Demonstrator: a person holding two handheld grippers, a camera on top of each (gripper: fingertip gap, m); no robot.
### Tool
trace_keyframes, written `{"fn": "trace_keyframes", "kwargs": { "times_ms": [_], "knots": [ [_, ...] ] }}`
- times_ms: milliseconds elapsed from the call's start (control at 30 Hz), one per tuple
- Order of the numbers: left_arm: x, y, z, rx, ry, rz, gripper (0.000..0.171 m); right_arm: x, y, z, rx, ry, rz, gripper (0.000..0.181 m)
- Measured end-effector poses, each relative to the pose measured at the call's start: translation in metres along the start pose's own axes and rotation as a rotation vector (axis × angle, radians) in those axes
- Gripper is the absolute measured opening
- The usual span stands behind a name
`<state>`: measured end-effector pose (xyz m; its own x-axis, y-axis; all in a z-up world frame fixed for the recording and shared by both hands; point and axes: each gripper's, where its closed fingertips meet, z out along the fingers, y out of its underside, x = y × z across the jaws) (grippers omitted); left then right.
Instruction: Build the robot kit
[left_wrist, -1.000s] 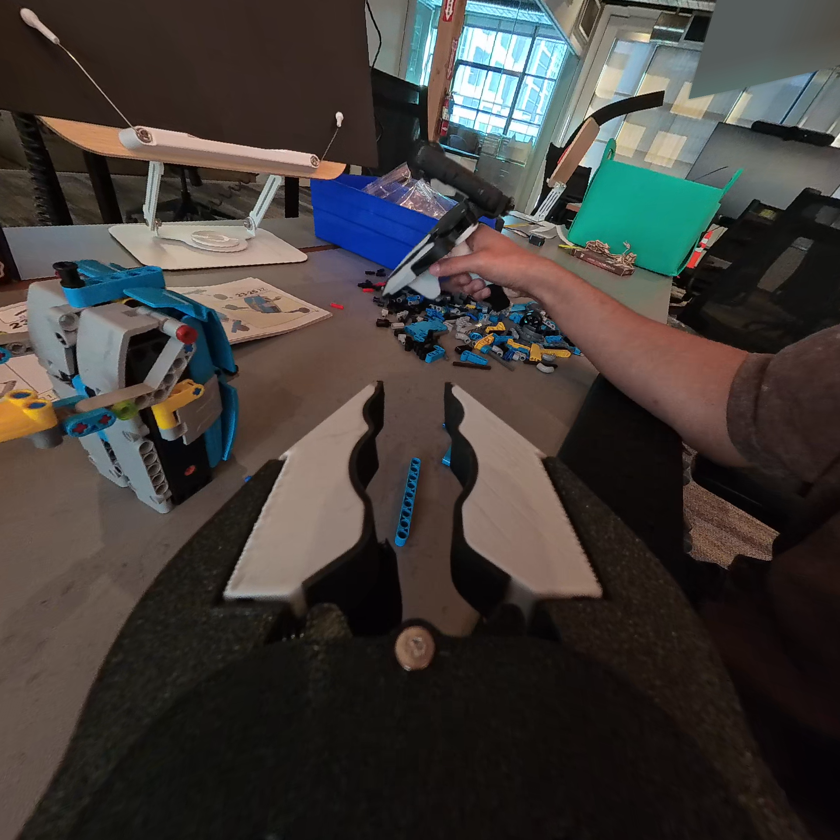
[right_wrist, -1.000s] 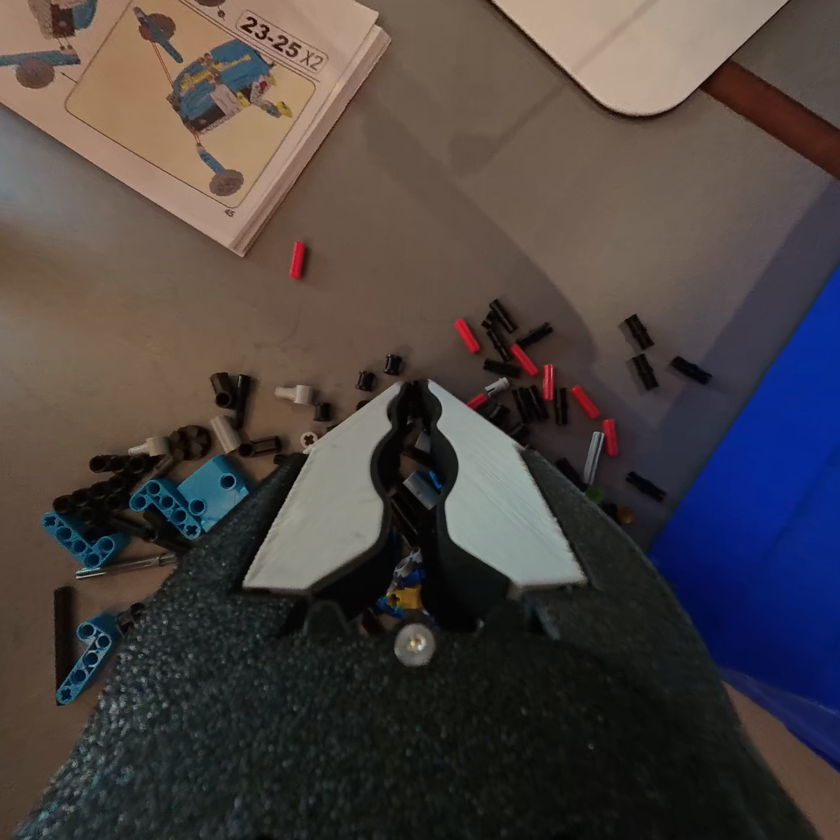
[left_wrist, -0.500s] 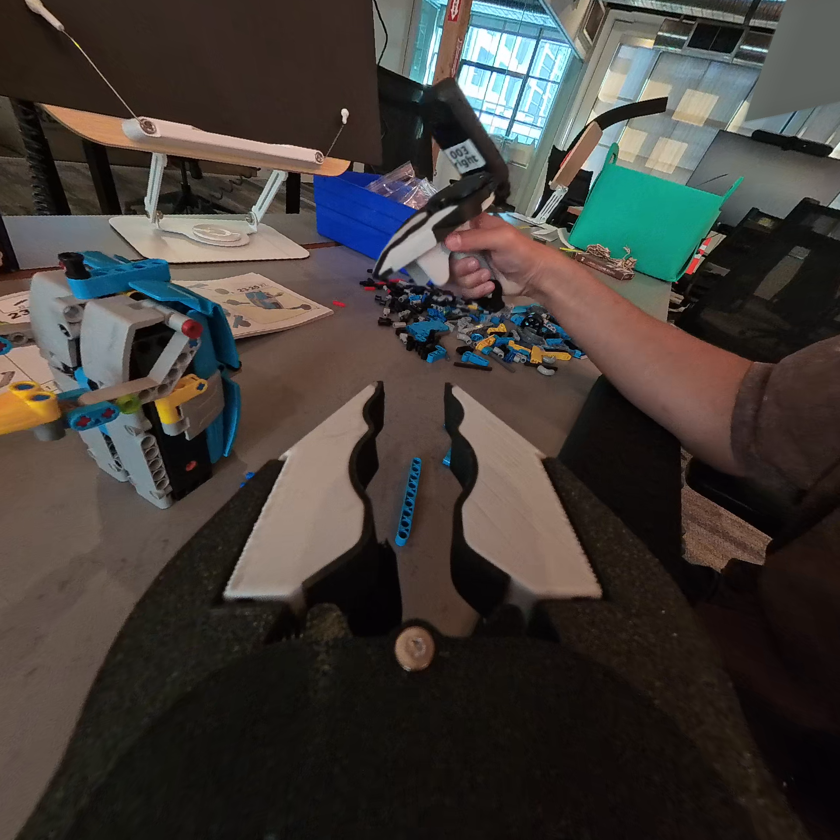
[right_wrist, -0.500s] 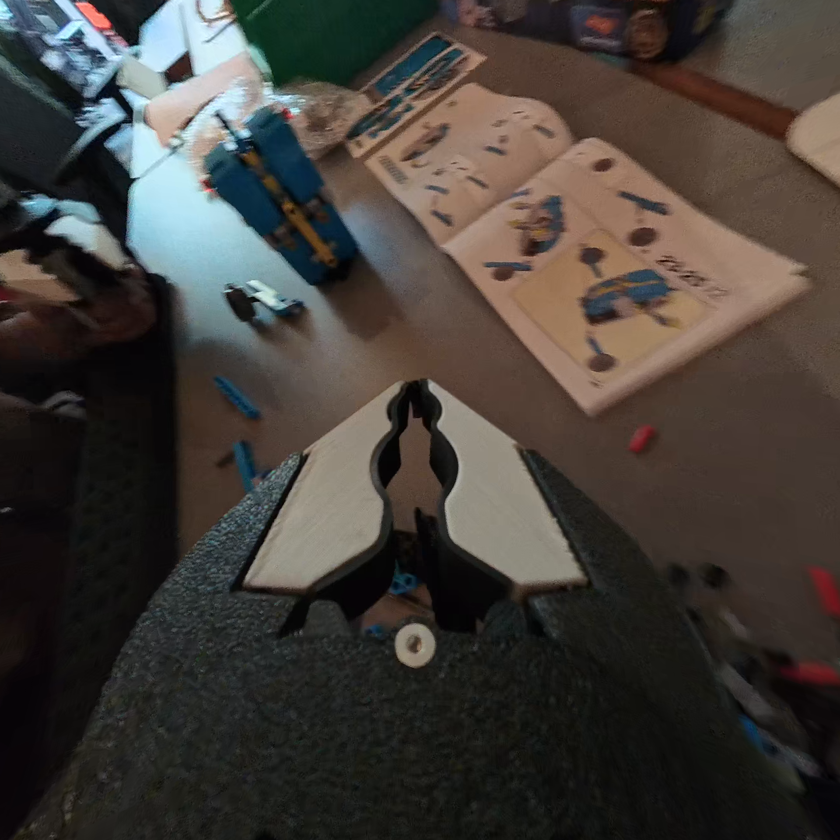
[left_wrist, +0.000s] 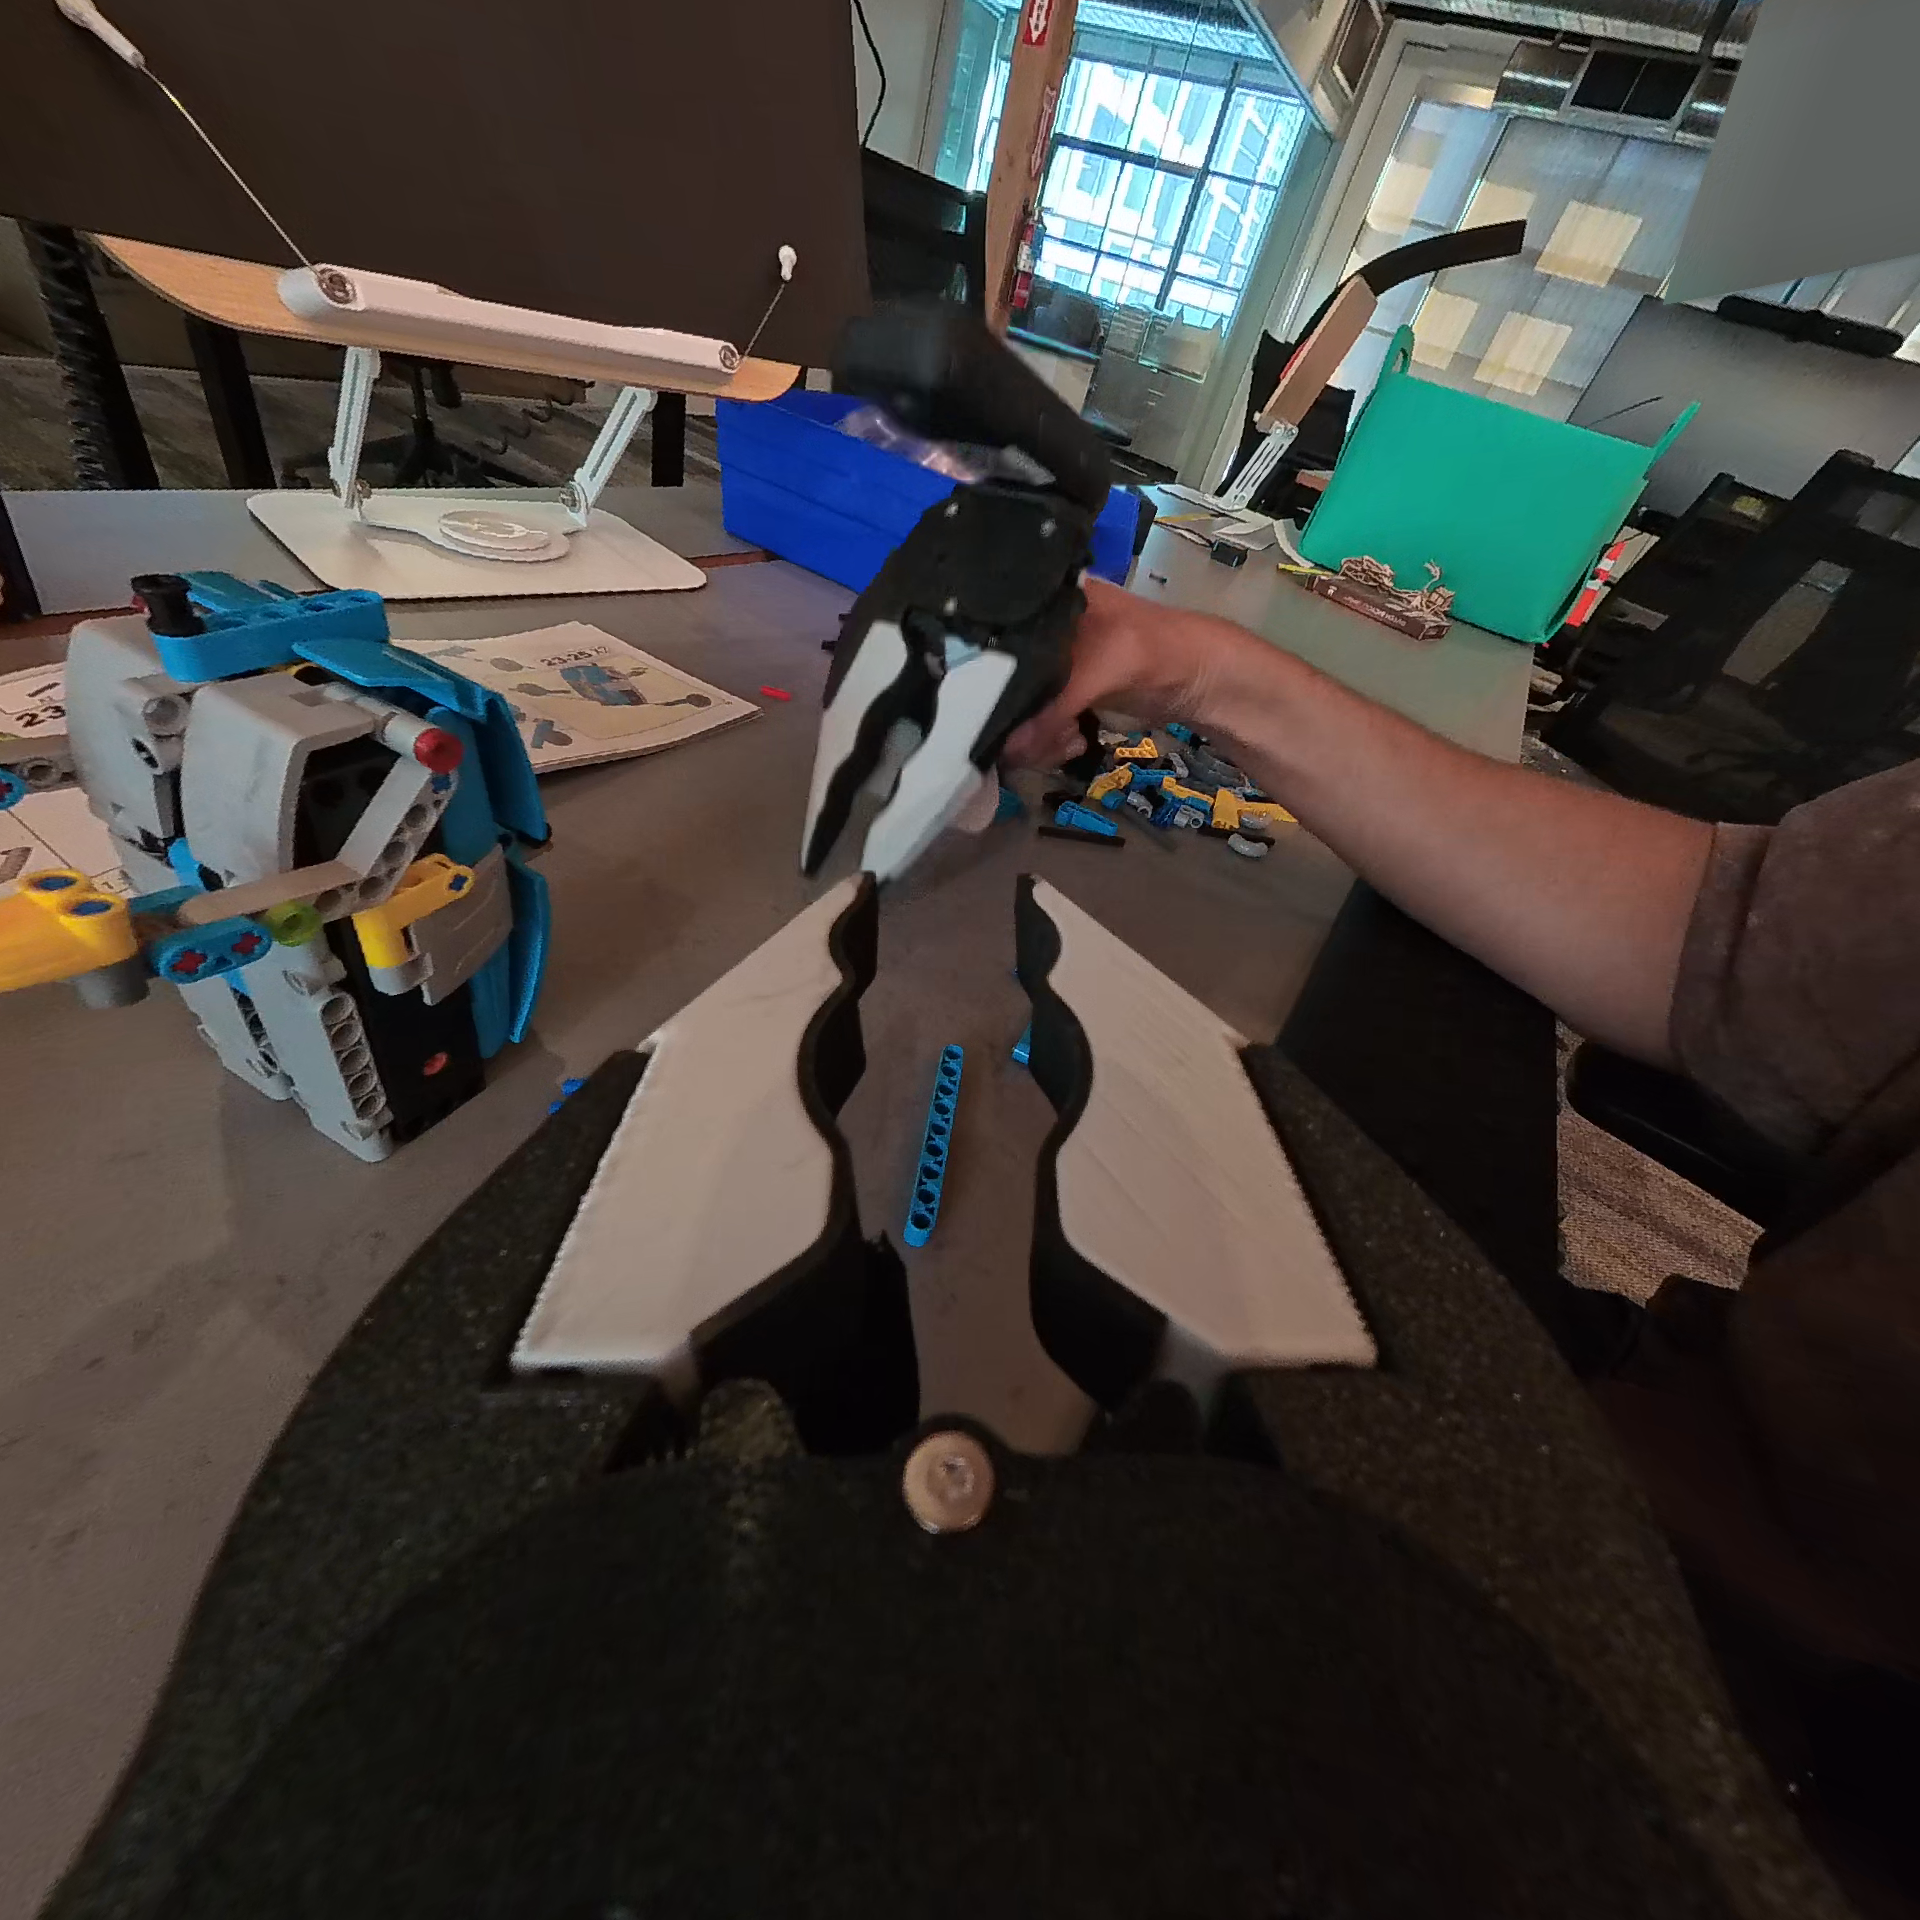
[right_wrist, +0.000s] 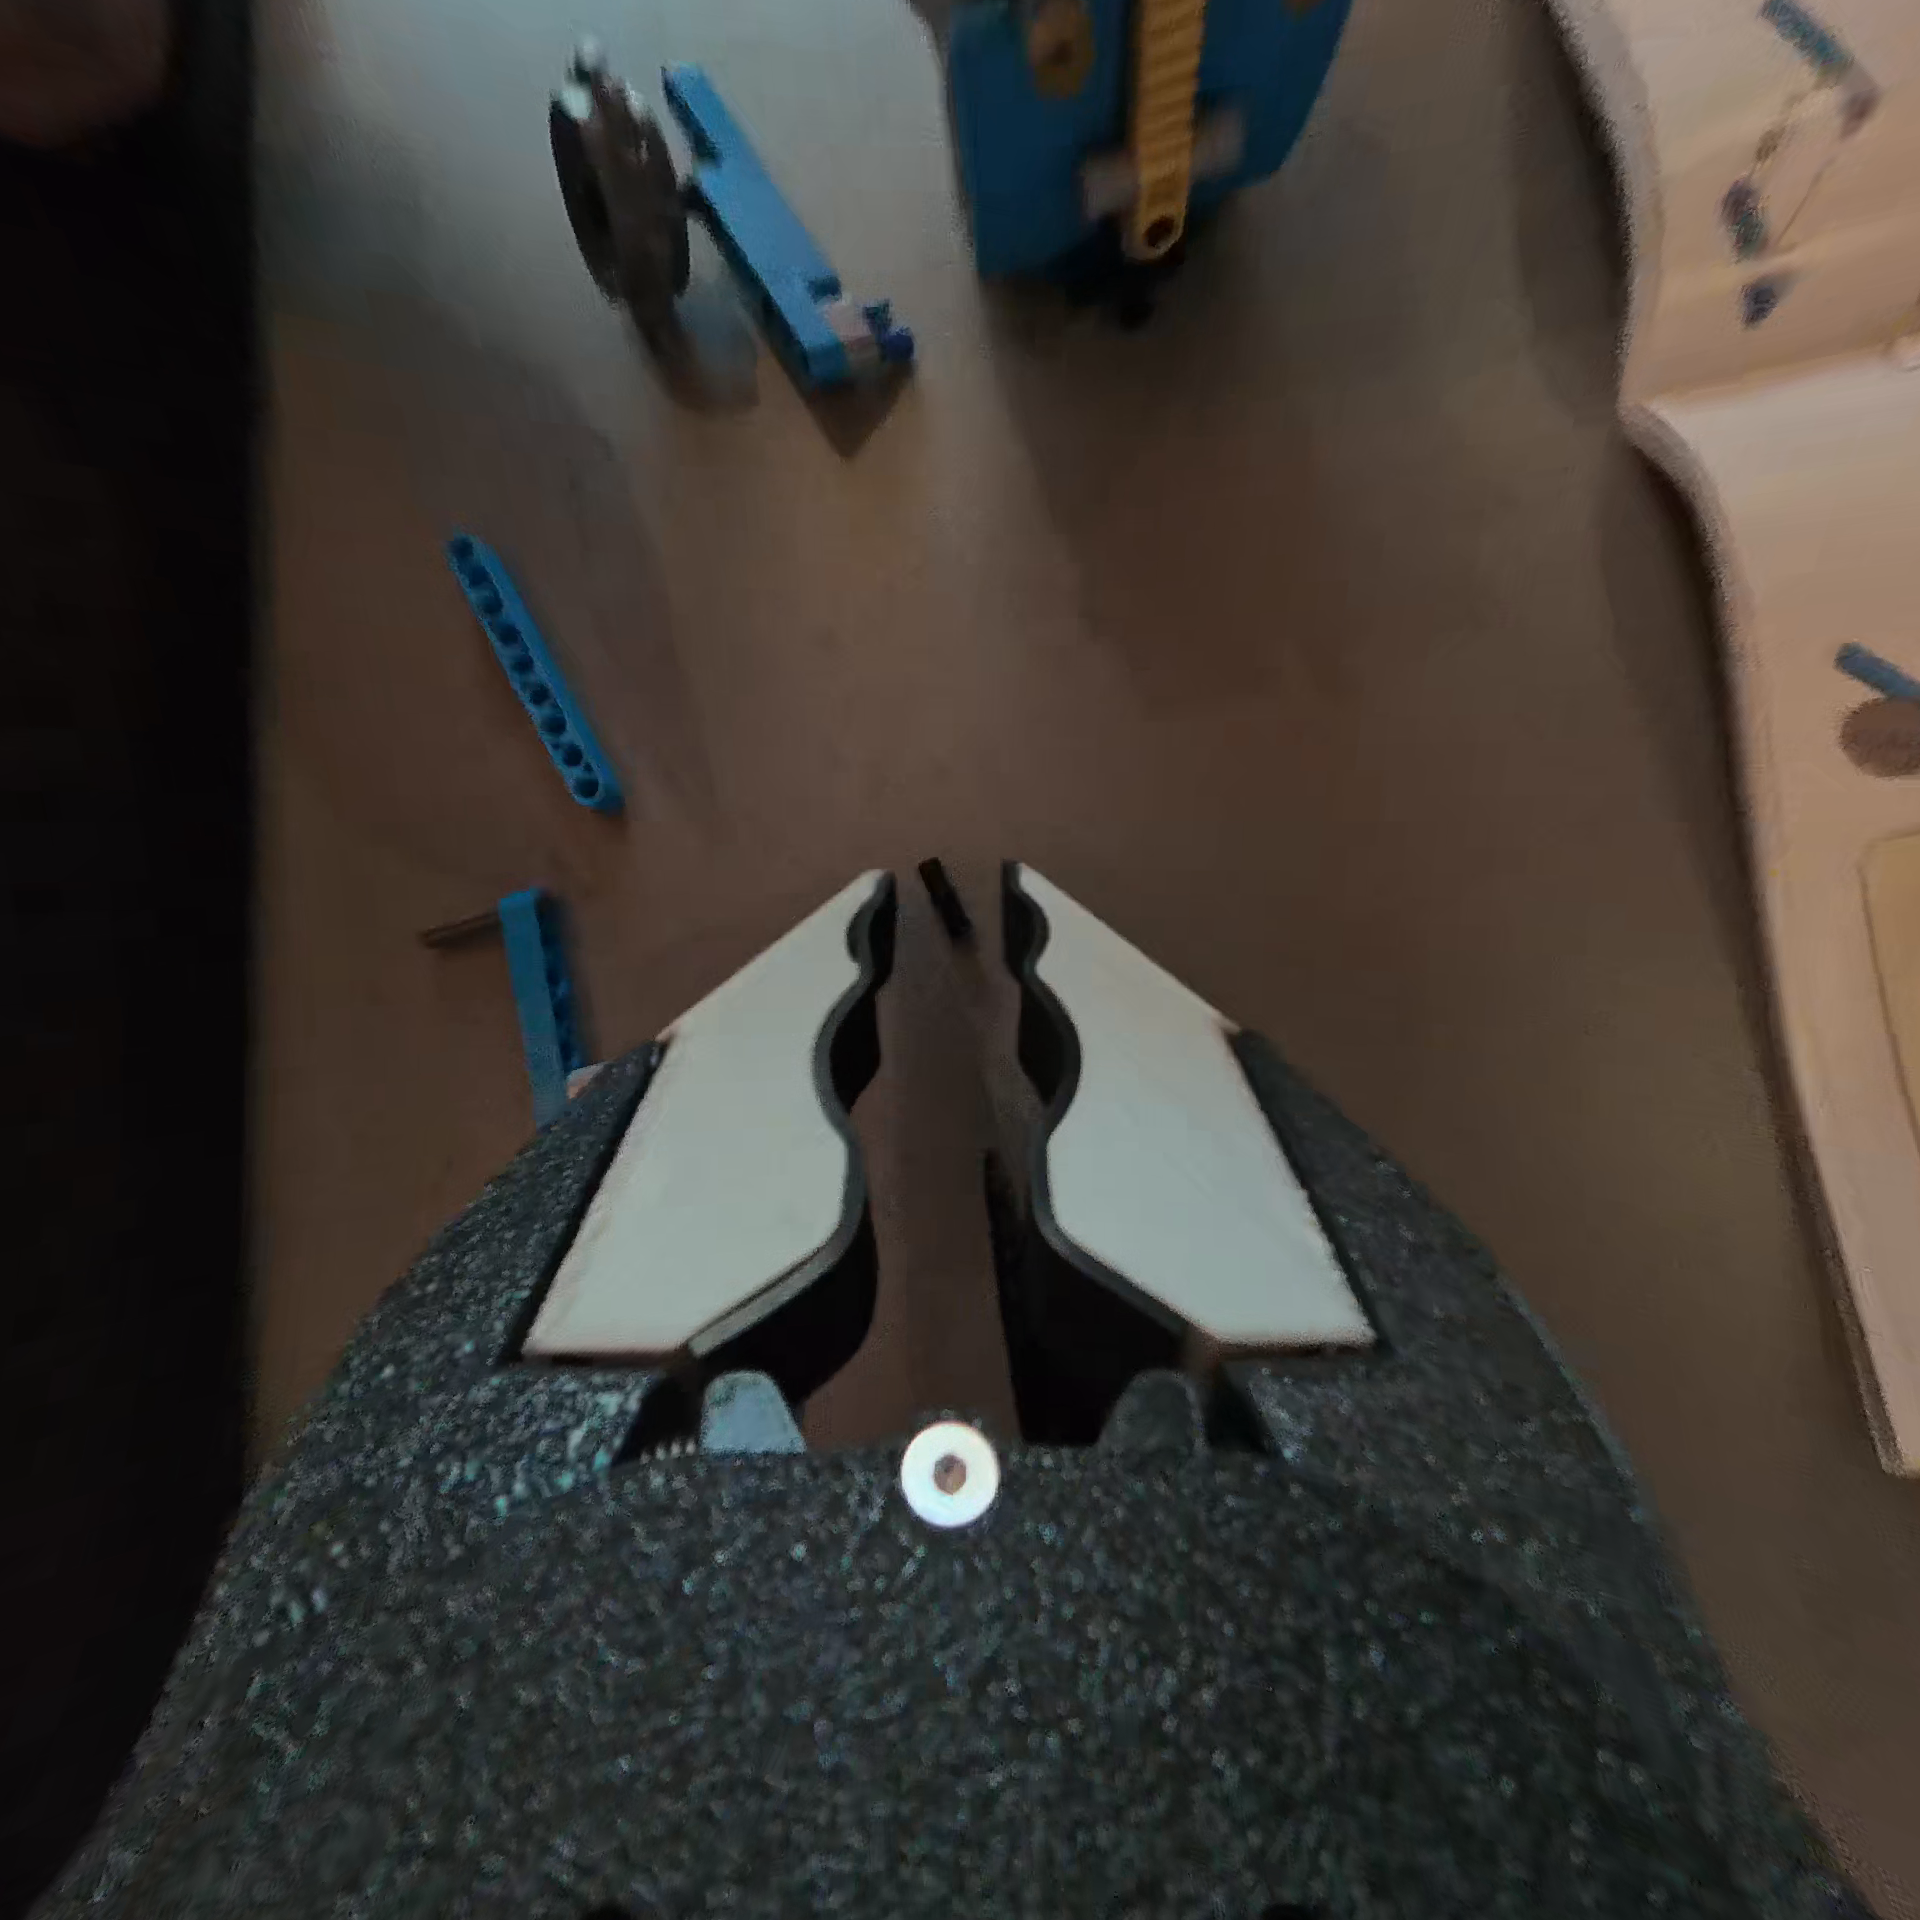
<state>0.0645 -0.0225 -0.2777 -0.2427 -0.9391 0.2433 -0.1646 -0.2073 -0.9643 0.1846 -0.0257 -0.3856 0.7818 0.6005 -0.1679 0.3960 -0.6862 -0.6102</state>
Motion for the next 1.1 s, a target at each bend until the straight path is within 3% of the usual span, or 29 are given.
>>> {"fn": "trace_keyframes", "kwargs": {
  "times_ms": [100,167,333,400,500,667,1100],
  "knots": [
    [0.000,0.000,0.000,0.003,0.001,-0.001,0.026,0.023,-0.012,-0.042,0.193,0.030,0.102,0.022],
    [0.000,-0.001,-0.001,0.004,0.001,-0.003,0.026,0.059,-0.005,-0.077,0.285,0.170,0.199,0.022],
    [-0.001,0.000,-0.001,0.003,0.003,-0.010,0.026,0.171,0.090,-0.180,0.373,0.776,0.636,0.025],
    [-0.001,0.000,-0.001,0.003,0.004,-0.015,0.026,0.182,0.120,-0.199,0.426,0.827,0.808,0.029],
    [-0.002,0.000,0.000,0.001,0.006,-0.024,0.026,0.185,0.136,-0.196,0.421,0.808,0.899,0.031],
    [-0.003,-0.001,-0.001,0.005,0.004,-0.031,0.026,0.186,0.158,-0.176,0.183,0.856,0.833,0.031],
    [-0.002,0.000,-0.001,-0.001,0.003,-0.024,0.026,0.188,0.160,-0.162,0.111,0.847,0.813,0.024]
  ]
}}
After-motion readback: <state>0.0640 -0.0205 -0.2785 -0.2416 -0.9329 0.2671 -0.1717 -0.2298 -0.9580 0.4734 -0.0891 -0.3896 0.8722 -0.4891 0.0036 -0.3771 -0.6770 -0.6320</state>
